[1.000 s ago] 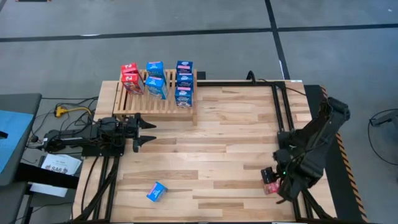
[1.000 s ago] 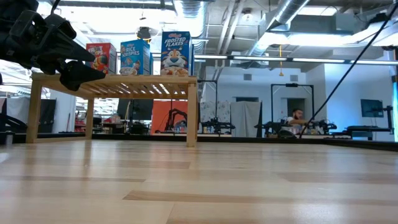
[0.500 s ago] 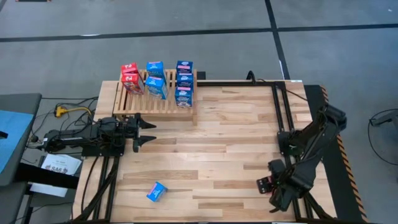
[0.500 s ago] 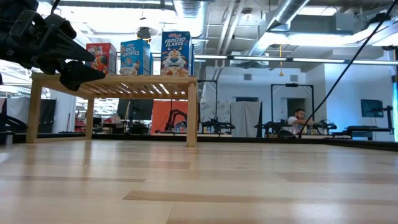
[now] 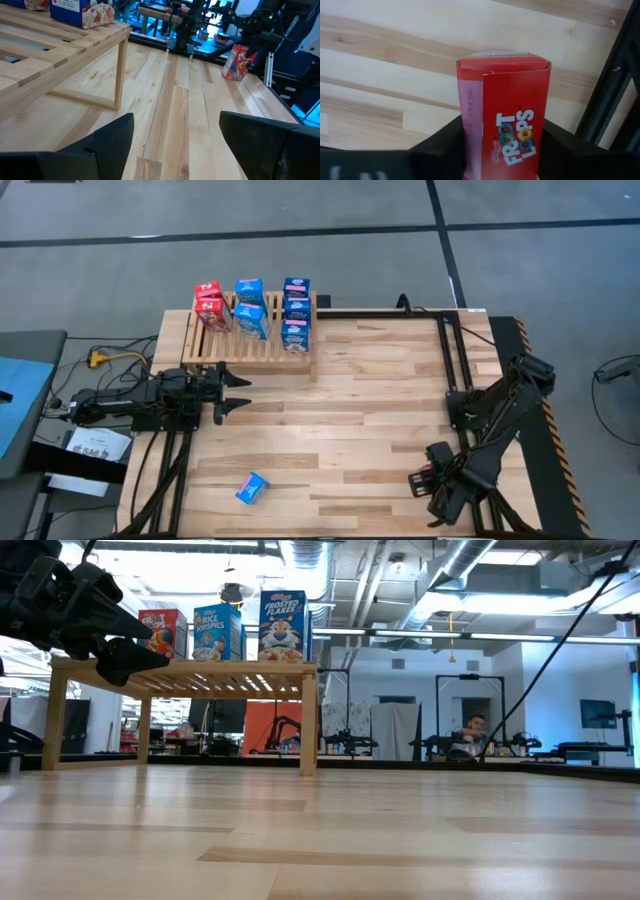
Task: Stack cereal on shelf
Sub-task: Put the red cereal box the aligned with the other cereal boxes on the shelf
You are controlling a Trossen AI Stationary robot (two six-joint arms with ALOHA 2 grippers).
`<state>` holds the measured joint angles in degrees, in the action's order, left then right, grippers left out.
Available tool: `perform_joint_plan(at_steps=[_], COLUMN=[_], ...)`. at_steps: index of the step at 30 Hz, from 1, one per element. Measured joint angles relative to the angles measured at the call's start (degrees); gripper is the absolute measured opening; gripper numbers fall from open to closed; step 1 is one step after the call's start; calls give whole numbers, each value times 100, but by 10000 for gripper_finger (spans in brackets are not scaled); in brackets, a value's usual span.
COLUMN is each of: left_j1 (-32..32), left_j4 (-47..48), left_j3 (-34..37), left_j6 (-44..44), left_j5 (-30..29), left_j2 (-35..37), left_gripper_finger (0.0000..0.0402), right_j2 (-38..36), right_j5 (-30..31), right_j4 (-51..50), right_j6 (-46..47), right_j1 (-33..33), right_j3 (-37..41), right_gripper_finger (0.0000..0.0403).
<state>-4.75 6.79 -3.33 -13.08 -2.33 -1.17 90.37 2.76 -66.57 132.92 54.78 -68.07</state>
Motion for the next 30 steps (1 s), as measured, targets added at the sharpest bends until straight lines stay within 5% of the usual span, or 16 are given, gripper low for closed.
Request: perform_joint_plan(at_steps=[6, 15, 30], left_j1=[0, 0, 2], left_j4=[0, 0, 0], left_j3=[0, 0, -1], left_j6=[0, 0, -2], left_j5=[0, 0, -1], left_j2=[0, 0, -1], left_gripper_finger=[283, 283, 283], right_j2=[-23, -339, -571], right_j5=[16, 299, 329], right_j4=[-3, -29, 608], right_j6=[-611, -2144, -7223], right_j1=[-277, -1089, -3853], right_j3=[0, 0, -222], right_gripper_finger=[159, 172, 172])
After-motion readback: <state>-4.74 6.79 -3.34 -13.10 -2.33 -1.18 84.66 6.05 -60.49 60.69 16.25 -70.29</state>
